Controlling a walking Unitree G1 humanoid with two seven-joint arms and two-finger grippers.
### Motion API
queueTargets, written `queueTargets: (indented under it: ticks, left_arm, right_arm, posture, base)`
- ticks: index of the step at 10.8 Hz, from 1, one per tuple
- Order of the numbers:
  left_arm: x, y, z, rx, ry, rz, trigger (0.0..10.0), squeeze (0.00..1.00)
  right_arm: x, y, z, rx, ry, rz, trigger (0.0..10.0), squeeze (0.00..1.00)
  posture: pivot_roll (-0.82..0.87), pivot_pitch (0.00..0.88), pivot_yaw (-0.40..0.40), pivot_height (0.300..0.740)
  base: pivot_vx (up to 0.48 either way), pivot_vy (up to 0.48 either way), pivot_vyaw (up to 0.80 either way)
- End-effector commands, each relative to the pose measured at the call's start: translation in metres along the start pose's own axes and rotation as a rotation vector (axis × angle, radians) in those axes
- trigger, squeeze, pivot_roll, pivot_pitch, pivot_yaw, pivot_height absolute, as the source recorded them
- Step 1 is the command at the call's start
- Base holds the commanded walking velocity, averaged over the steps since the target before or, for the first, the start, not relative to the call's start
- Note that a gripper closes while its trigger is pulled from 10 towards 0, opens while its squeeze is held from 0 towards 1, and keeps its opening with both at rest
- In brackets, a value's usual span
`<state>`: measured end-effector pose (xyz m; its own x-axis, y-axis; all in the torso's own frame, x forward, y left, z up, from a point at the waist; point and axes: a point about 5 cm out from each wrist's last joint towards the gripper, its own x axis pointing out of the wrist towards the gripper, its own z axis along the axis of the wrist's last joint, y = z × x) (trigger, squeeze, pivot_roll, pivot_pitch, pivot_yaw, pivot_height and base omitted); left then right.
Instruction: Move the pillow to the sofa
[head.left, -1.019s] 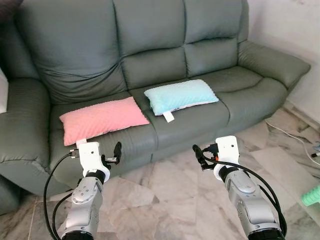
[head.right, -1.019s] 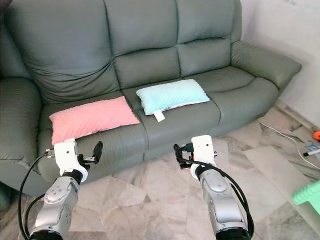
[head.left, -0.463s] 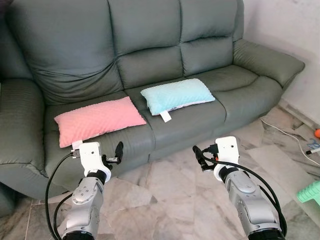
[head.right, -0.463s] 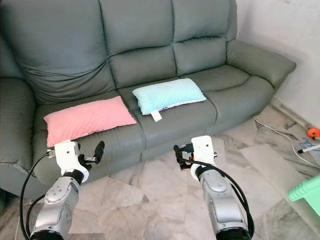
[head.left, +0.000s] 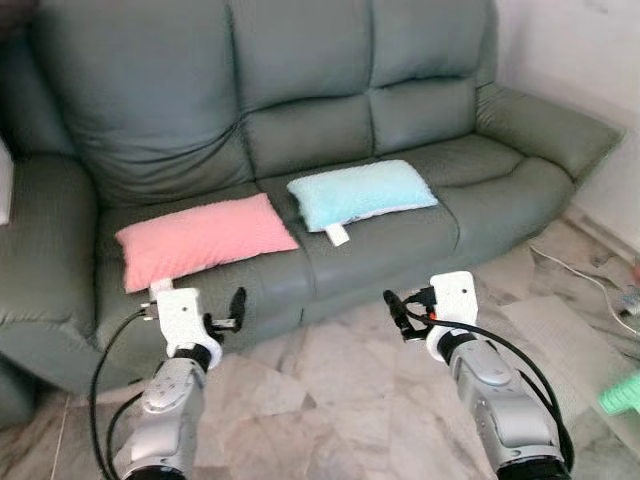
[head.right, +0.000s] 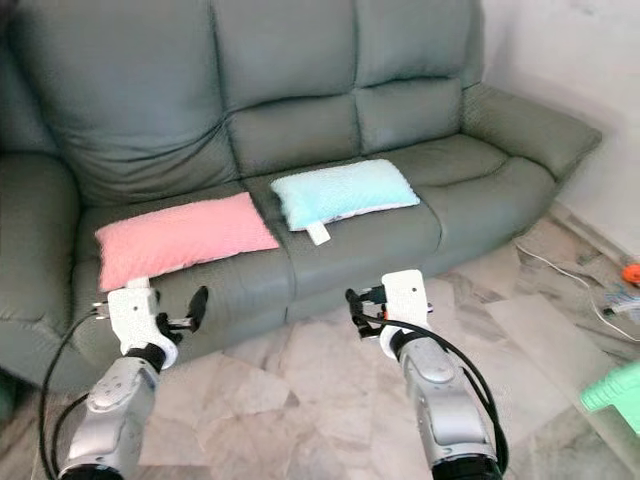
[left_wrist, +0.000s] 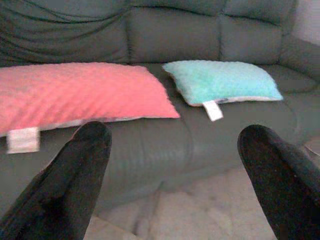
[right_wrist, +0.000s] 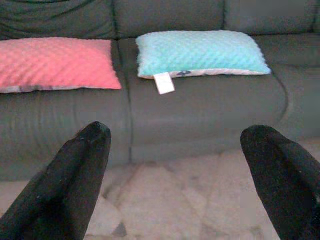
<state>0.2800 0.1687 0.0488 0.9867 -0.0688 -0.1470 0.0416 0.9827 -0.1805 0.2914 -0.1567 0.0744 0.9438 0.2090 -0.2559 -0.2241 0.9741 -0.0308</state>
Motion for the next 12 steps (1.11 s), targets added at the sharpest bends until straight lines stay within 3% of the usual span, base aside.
queueTargets:
  ticks: [1, 12]
  left_arm:
    - [0.0018, -0.0037, 0.0008, 0.001, 0.002, -0.019, 10.0, 0.0]
    - [0.0019, -0.0097, -0.0019, -0.016, 0.014, -0.049, 10.0, 0.0]
  right_arm:
    - [-0.0005, -0.0044, 0.0017, 0.005, 0.002, -0.015, 10.0, 0.0]
    - [-0.003, -0.0065, 0.0009, 0.009, 0.024, -0.012, 10.0, 0.0]
  posture:
    - [-0.23, 0.034, -0.033, 0.74]
    - [-0.23, 0.041, -0.042, 0.74]
  base:
    - [0.0, 0.0, -0.78]
    - [0.0, 0.0, -0.78]
